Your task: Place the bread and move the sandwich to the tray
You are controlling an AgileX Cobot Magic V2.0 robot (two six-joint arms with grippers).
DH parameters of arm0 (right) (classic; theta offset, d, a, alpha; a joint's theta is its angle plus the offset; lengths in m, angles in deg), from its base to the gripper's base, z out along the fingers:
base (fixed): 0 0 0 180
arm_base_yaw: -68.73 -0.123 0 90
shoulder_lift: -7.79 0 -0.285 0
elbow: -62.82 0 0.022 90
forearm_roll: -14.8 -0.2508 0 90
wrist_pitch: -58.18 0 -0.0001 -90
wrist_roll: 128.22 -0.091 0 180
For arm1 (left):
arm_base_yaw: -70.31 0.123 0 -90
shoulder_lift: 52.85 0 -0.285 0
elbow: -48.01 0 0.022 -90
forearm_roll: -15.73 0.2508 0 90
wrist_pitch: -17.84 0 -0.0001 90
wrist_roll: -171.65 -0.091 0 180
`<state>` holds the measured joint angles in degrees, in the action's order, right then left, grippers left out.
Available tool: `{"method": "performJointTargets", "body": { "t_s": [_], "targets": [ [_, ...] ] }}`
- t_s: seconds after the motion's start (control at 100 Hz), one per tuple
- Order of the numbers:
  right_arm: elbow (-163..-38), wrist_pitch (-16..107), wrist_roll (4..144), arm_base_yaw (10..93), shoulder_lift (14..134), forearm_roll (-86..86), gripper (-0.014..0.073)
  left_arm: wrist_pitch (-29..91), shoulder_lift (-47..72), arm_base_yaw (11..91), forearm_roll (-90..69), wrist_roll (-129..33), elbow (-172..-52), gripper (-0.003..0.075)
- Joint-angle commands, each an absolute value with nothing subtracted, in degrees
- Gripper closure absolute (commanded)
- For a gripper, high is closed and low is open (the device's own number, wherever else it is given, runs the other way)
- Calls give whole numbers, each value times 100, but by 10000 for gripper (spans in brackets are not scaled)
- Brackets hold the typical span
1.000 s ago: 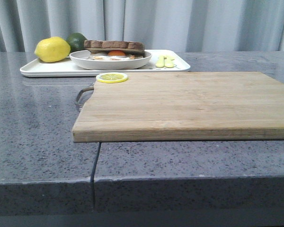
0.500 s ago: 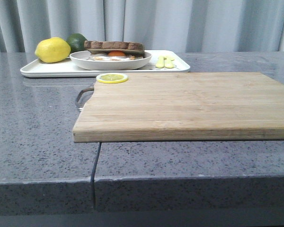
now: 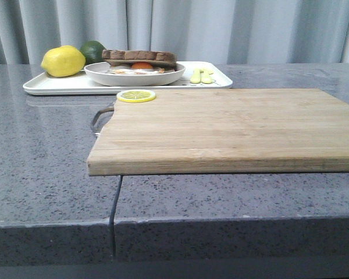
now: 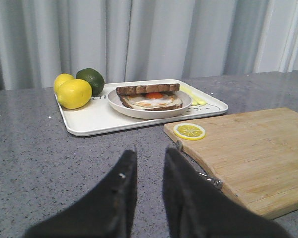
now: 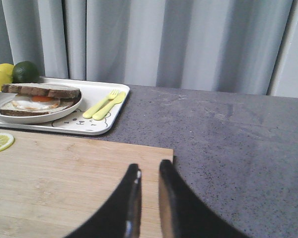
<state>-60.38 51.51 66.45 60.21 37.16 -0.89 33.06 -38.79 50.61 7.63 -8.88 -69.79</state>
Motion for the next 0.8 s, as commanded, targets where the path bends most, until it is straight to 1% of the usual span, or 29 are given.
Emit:
{"method": "performJointTargets", "body": {
  "t_s": [0.0, 0.01, 0.05, 0.79],
  "targets": [
    [-6188, 5563, 6718, 6051, 3751, -48, 710, 2762, -3834, 5011, 711, -835, -7134, 738],
    [-6188, 5563, 6718, 6051, 3751, -48, 719, 2762, -3834, 5011, 712, -835, -7134, 739],
    [-6188, 5563, 6718, 6051, 3751, -48, 707, 2737, -3834, 5011, 712, -835, -7134, 739],
    [-6188, 5558, 6718, 6051, 3751, -48, 711, 2747, -3834, 5011, 712, -835, -7111, 739]
  ]
}}
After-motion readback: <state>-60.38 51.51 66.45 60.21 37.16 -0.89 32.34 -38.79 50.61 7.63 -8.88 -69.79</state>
